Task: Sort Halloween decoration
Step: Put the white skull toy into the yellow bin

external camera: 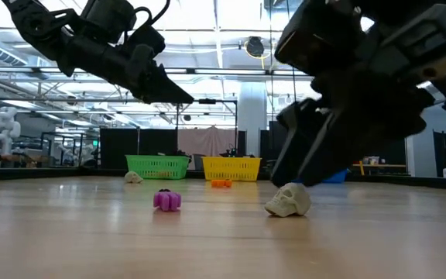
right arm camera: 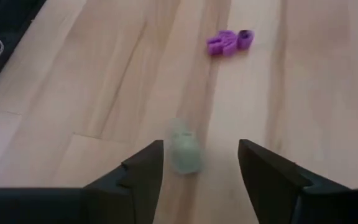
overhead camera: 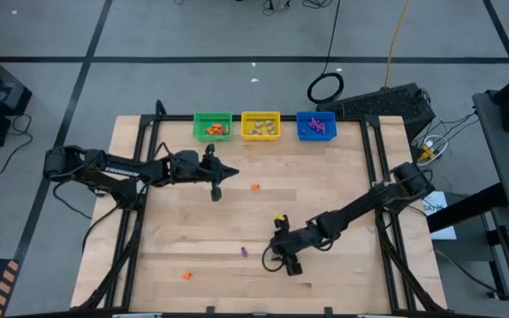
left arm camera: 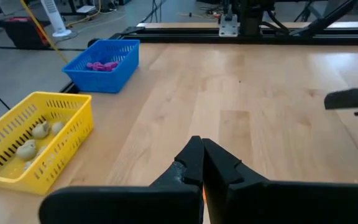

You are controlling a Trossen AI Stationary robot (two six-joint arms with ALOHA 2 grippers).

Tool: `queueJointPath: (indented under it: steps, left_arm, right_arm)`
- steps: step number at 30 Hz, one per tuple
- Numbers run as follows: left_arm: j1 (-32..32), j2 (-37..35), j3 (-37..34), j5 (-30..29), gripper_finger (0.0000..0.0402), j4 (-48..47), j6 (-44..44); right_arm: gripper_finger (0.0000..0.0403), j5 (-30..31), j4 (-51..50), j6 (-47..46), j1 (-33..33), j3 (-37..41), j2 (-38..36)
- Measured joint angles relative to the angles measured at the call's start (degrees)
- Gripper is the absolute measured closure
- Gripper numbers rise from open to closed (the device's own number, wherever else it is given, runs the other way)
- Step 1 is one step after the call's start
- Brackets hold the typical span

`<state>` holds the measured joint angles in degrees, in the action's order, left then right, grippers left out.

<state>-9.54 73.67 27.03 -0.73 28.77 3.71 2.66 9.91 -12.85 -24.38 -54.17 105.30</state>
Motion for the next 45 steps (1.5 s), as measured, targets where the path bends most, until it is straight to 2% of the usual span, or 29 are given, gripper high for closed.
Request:
queueJointPath:
  steps: [6,10,17,22,31,38,45]
  left_arm:
    - [0.0,0.0,0.0,-0.2,0.0402,-0.1,-0.3]
    - [0.0,0.0,0.0,-0.2,0.0402,0.1,-0.4]
    - [0.0,0.0,0.0,0.3,0.0402,1.1,0.8]
    - [0.2,0.0,-0.8,0.6,0.0402,6.2,0.9]
    - [0.3,0.0,-6.4,0.6,0.0402,15.4,-1.9]
    - [0.4,0.0,-10.5,0.5,0.0402,21.0,-3.0]
    - [0.4,0.0,-12.9,0.5,0.0402,23.8,-3.5]
  right_arm:
    - [0.0216,-4.2,6.1,-2.4,0.0,0.0,4.1]
    - [0.0237,-4.4,7.2,-3.2,0.1,0.0,4.9]
    - [0.0319,-5.9,6.5,-3.6,1.1,0.0,4.9]
    - [0.0364,-7.4,6.2,-2.6,1.6,-0.1,4.8]
    - [0.0354,-7.1,1.0,-2.2,1.4,0.0,2.2]
    - [0.0356,-2.6,-5.6,-2.9,1.4,0.1,-2.6]
    - [0.0357,-1.2,-7.8,-2.6,1.4,0.1,-6.7]
